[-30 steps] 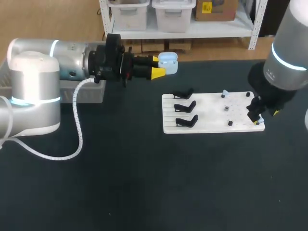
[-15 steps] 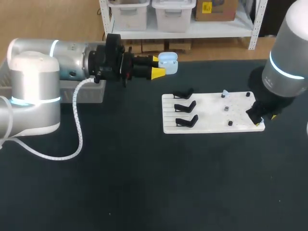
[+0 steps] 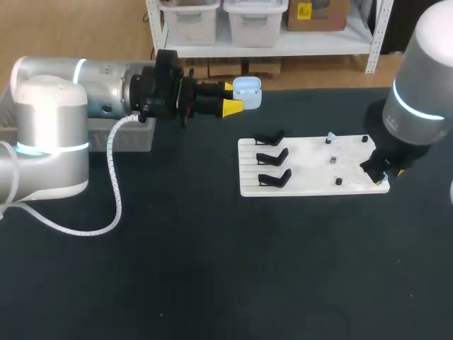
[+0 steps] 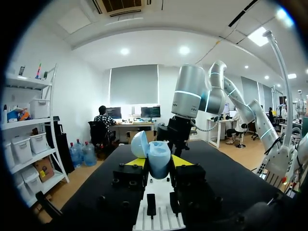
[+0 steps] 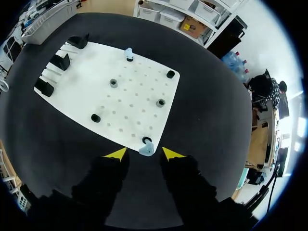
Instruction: Pick up each earbud case from the left stands, insert the matching earbuds, close the lid, and place the case in the box.
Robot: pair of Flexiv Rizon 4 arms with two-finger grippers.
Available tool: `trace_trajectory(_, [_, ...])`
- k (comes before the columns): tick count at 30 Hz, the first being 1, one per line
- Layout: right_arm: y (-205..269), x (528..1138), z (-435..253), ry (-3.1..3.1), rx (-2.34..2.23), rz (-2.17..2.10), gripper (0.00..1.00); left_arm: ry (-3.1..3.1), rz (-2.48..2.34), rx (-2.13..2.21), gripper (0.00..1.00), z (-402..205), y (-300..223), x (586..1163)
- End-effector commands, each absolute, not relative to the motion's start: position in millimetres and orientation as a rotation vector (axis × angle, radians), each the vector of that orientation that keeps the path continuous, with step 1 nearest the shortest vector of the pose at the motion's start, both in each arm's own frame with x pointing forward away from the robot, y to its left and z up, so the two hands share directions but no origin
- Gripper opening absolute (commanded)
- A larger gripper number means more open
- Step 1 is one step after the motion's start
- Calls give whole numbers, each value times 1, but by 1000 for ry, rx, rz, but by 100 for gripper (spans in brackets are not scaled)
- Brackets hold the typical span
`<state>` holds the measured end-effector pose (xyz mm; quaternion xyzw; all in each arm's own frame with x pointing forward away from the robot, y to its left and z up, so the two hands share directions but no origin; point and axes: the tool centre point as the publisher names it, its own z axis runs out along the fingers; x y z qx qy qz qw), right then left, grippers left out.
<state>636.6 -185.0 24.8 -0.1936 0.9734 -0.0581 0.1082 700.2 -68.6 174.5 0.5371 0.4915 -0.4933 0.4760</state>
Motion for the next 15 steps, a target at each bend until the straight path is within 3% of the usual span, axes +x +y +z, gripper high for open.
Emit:
trace_trajectory(1, [-184,637,21,2860,-555,-183,40,1200,-1201,1308,0,174,-68,699])
trace_trajectory(15, [-185,642,17,2871,-487,-210,36,1200,-1201,1308,0,174,-68,699])
